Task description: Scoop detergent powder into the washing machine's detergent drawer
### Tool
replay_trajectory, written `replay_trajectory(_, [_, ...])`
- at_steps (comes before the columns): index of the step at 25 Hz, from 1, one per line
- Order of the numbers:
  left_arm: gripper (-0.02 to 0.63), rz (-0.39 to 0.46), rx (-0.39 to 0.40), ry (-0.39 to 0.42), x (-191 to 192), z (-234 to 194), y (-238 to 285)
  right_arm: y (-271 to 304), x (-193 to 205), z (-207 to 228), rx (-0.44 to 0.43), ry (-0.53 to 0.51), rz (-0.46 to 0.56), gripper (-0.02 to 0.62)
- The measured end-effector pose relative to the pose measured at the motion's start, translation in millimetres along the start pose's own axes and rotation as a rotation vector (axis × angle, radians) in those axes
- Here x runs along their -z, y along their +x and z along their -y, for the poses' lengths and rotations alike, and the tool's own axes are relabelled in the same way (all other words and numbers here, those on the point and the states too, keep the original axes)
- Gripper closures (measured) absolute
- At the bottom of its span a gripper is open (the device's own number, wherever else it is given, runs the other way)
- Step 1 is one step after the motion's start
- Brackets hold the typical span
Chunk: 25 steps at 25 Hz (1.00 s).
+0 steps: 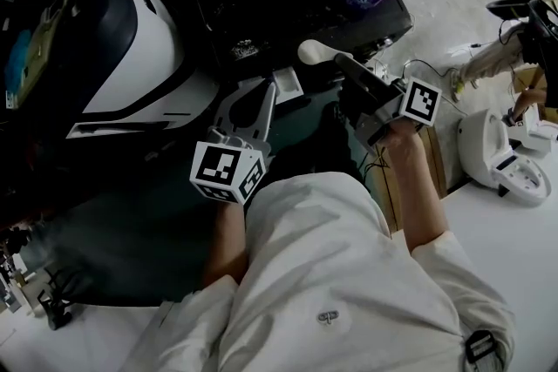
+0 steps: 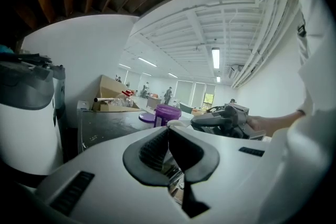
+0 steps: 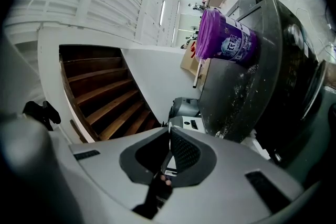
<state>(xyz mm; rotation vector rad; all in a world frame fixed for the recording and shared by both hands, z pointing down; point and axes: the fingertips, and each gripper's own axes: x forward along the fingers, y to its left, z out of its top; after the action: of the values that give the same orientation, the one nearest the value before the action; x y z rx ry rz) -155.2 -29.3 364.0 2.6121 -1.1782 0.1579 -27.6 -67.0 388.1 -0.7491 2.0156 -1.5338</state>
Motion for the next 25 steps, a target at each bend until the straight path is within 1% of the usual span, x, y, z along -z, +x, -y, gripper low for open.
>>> replay_trajectory(4, [0.586, -0.002, 0.005, -0.016, 7, -3, -14, -2, 19, 2, 0.019, -0.009, -0.007, 0.583])
replay_trajectory(9, [0.586, -0.008, 0.018, -0.032, 19, -7, -23, -5, 32, 9, 0.053, -0.028, -0.014, 0.583])
replay_trajectory(14, [0.586, -0.020, 0.025, -0.055, 32, -10, -25, -6, 41, 22, 0.102, -0.062, -0.032, 0.583])
replay_trajectory(17, [0.586, -0.024, 0.027, -0.076, 39, -12, -27, -5, 48, 30, 0.114, -0.072, -0.045, 0.583])
replay_trajectory(20, [0.586, -0.031, 0.027, -0.092, 47, -15, -25, -4, 51, 41, 0.115, -0.105, -0.054, 0.584])
replay_trajectory(25, [0.586, -0.039, 0.039, -0.097, 53, -12, -21, -6, 57, 57, 0.138, -0.143, -0.068, 0.584])
